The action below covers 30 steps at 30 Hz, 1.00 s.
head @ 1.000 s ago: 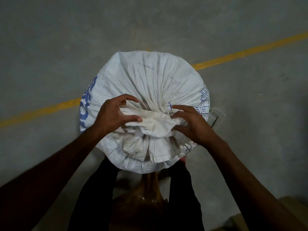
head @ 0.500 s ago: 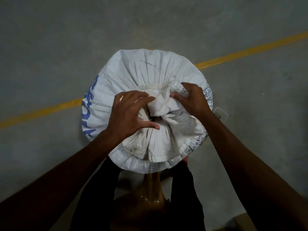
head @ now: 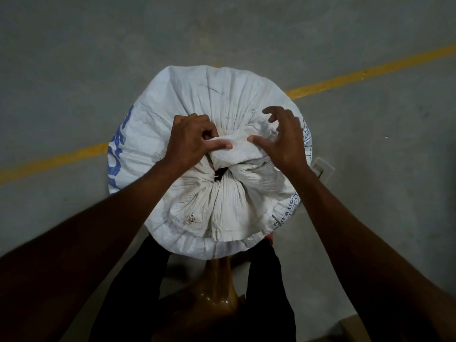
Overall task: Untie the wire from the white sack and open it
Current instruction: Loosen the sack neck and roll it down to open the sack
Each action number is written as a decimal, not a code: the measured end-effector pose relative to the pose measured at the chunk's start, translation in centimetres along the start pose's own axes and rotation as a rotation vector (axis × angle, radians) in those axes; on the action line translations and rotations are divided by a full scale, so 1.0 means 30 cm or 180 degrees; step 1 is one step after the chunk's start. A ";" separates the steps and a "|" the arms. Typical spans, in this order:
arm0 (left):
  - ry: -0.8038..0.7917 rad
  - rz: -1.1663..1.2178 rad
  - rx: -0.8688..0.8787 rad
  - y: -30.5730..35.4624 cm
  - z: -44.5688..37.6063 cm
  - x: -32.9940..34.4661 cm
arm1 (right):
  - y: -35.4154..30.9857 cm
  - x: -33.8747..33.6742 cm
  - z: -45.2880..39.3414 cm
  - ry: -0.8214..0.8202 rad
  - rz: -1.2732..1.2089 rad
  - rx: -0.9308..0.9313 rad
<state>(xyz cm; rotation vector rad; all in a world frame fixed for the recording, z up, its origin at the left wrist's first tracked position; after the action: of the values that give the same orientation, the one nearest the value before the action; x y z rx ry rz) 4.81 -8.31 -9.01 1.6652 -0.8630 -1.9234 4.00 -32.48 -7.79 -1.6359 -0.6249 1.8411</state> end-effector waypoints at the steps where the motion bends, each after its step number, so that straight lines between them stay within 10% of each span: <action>1: -0.0014 0.0014 -0.0019 -0.007 -0.007 -0.003 | -0.015 -0.010 0.014 0.0221 0.0211 -0.0281; 9: 0.0132 0.0085 -0.0128 0.001 -0.017 -0.019 | -0.114 0.007 0.201 -0.0130 0.1354 -0.2161; 19: -0.0266 -0.0262 0.0915 0.038 0.299 -0.003 | -0.017 0.078 0.168 0.0041 0.1792 -0.1525; 30: -0.1032 -0.1656 0.0201 0.017 0.301 0.123 | 0.001 0.051 0.078 -0.0312 0.1497 -0.1467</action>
<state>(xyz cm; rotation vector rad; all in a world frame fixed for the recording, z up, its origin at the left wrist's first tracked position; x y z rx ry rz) -4.73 -9.73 -10.55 1.7683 -0.6455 -2.5955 1.58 -31.34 -8.59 -2.1441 -0.8037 2.2394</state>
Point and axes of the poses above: each hand's wrist, its own z-axis away from the middle knuckle, its own x-axis out of the palm, y = z × x, the point moved 4 cm from there along -z, towards the middle knuckle, and after that the axes turned 3 degrees about y, right-handed, at the moved point
